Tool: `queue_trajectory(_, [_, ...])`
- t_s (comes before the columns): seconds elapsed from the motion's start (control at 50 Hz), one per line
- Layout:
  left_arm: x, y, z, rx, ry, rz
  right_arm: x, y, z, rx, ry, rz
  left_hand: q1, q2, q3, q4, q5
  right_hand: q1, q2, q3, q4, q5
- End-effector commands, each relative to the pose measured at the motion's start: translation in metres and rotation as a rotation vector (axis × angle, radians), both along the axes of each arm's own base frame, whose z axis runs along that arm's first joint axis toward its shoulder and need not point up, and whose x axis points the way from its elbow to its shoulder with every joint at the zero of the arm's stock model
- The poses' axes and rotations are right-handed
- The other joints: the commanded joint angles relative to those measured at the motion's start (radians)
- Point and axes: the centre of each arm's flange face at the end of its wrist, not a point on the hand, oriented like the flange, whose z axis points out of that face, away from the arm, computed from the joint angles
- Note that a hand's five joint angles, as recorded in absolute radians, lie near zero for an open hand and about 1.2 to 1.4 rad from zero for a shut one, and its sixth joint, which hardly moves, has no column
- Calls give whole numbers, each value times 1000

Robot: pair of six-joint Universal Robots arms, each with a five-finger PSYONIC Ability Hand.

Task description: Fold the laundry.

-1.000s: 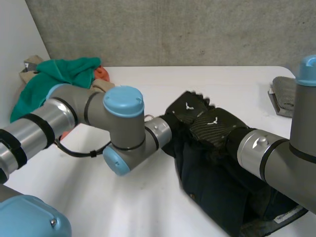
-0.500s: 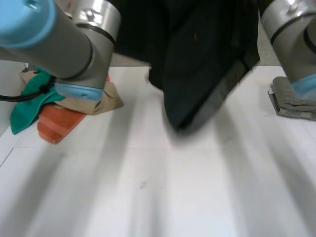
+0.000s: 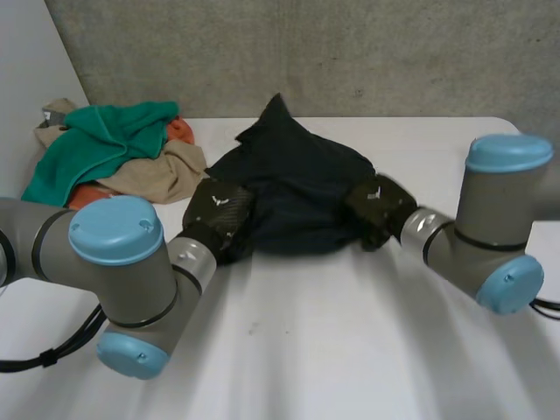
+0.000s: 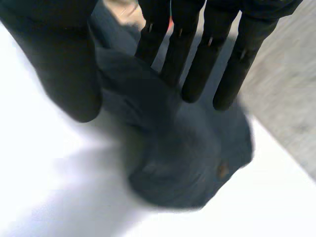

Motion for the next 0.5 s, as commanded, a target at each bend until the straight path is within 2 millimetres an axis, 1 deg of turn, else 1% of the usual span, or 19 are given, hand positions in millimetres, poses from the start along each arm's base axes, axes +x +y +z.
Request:
queue_trajectory(0.02, [12, 1, 10, 30, -32, 21, -7, 15, -5, 77, 13, -63, -213, -248, -251, -249, -250, -235, -232, -239, -247, -239])
queue_trajectory(0.04, [15, 1, 11, 43, -38, 28, -10, 18, 2, 88, -16, -95, -245, -280, -283, -281, -282, -314, -311, -318, -326, -318])
queue_trajectory(0.1, [21, 2, 10, 79, -55, 42, -16, 23, 17, 123, -100, -160, -257, -292, -295, -293, -294, -458, -456, -462, -470, -462])
queue_trajectory(0.16, [24, 4, 7, 109, -77, 46, -22, 25, 27, 156, -169, -207, -257, -292, -295, -293, -294, -474, -471, -477, -486, -477])
queue_trajectory(0.2, [25, 7, 1, 136, -94, 48, -32, 22, 36, 190, -242, -270, -257, -292, -295, -293, -294, -471, -468, -474, -483, -475])
queue_trajectory(0.26, [26, 11, -8, 169, -122, 42, -46, 16, 42, 243, -331, -355, -260, -295, -298, -296, -297, -453, -450, -457, -465, -457])
queue_trajectory(0.3, [25, 13, -12, 182, -131, 36, -49, 14, 40, 271, -356, -386, -260, -295, -298, -296, -297, -447, -444, -451, -459, -451])
queue_trajectory(0.38, [18, 13, -19, 170, -138, 16, -52, 7, 27, 287, -338, -428, -245, -280, -284, -282, -282, -447, -444, -451, -459, -451])
queue_trajectory(0.4, [13, 9, -20, 148, -134, 10, -52, 0, 19, 288, -324, -445, -219, -254, -258, -255, -256, -450, -447, -454, -462, -454])
queue_trajectory(0.44, [9, 3, -21, 118, -131, 9, -51, -6, 11, 294, -314, -461, -193, -227, -231, -229, -229, -453, -450, -457, -465, -457])
queue_trajectory(0.46, [6, -3, -24, 93, -138, 7, -49, -11, 4, 303, -308, -473, -129, -163, -167, -165, -165, -459, -456, -463, -471, -463])
queue_trajectory(0.5, [3, -8, -26, 71, -147, 5, -45, -18, -3, 312, -312, -483, -14, -49, -52, -50, -51, -462, -459, -466, -474, -466])
